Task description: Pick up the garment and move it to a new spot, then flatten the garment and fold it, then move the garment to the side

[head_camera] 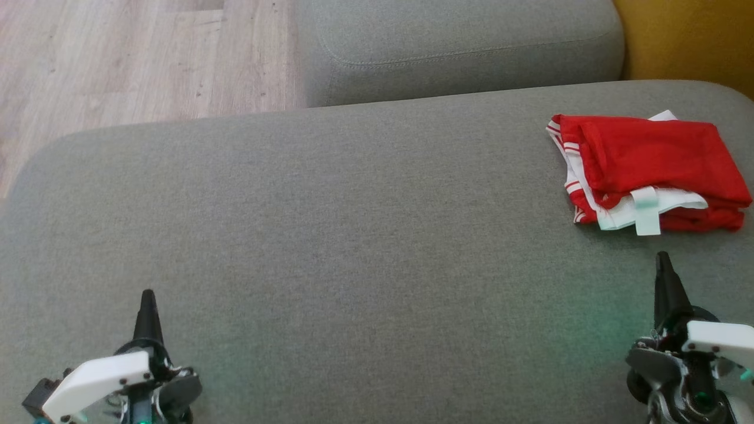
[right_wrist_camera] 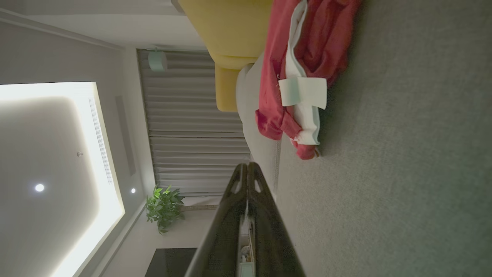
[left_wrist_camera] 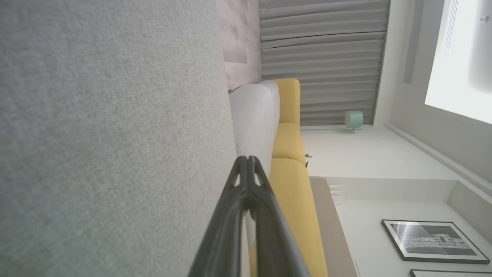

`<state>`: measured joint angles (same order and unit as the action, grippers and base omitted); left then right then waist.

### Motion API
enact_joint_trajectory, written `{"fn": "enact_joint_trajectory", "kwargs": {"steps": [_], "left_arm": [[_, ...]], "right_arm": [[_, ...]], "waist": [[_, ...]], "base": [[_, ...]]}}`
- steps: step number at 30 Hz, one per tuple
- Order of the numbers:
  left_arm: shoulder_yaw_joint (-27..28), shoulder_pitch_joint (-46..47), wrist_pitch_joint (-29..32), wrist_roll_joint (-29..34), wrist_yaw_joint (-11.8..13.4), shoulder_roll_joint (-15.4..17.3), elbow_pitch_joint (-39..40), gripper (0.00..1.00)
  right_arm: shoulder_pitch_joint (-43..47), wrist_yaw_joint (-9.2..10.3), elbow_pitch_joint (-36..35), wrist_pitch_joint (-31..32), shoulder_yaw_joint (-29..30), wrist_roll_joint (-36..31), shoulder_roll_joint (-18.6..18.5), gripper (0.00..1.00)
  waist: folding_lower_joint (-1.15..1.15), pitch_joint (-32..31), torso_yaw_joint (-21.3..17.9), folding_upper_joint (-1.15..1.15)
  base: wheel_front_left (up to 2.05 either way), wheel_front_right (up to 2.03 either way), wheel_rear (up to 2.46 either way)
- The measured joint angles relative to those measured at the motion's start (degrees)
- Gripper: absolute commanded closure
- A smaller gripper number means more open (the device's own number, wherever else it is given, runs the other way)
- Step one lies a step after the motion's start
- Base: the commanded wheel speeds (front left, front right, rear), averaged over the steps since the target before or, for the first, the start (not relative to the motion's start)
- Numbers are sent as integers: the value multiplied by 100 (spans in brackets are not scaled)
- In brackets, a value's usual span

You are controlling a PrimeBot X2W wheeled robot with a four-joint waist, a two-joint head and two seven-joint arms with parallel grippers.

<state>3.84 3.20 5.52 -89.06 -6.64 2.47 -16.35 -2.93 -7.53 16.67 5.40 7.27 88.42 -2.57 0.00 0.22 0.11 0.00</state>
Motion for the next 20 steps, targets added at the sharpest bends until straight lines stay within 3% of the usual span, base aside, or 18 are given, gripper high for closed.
{"fn": "enact_joint_trajectory", "kwargs": {"steps": [6,20], "left_arm": [[38,2,54,-280,-46,0,19,100],[43,3,54,-280,-46,0,19,100]], "right_arm": [[-1,0,-29,75,41,334,0,100],[-2,0,-44,75,42,334,0,100]], "waist": [[0,-4,-12,0],[0,-4,-12,0]], "base": [[0,0,0],[0,0,0]]}}
